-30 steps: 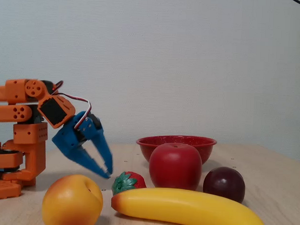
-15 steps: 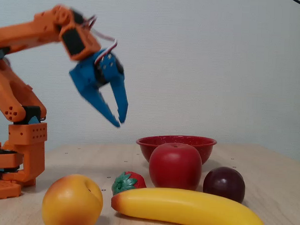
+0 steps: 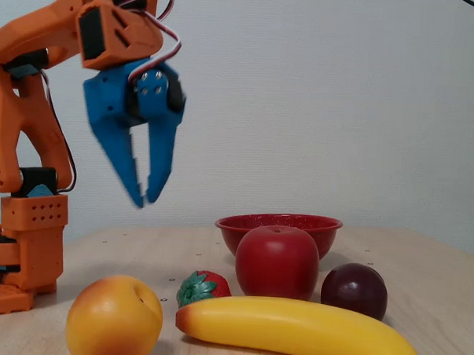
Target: Put the peach in the red bowl.
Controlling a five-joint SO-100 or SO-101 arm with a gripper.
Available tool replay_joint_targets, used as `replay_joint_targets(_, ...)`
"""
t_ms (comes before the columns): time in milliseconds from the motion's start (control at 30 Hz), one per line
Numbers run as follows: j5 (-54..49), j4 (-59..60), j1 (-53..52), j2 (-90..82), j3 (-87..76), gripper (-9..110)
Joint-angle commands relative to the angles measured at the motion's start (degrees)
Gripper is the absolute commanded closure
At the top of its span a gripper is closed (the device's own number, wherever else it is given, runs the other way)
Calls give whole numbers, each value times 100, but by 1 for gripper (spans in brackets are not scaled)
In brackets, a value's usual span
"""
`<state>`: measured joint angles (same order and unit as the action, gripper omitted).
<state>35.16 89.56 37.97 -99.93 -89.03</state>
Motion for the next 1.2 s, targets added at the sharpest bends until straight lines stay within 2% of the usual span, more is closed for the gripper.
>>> replay_joint_targets(0,562,167,457,-35,431,87)
replay_joint_targets(267,2663,554,1661,483,694,65)
replay_joint_targets(400,3234,650,2074,677,668,59)
replay_joint_targets(767,3744,439,2241,1345,536,56)
replay_joint_targets(1167,3674,-782,2232,1731,-316,56)
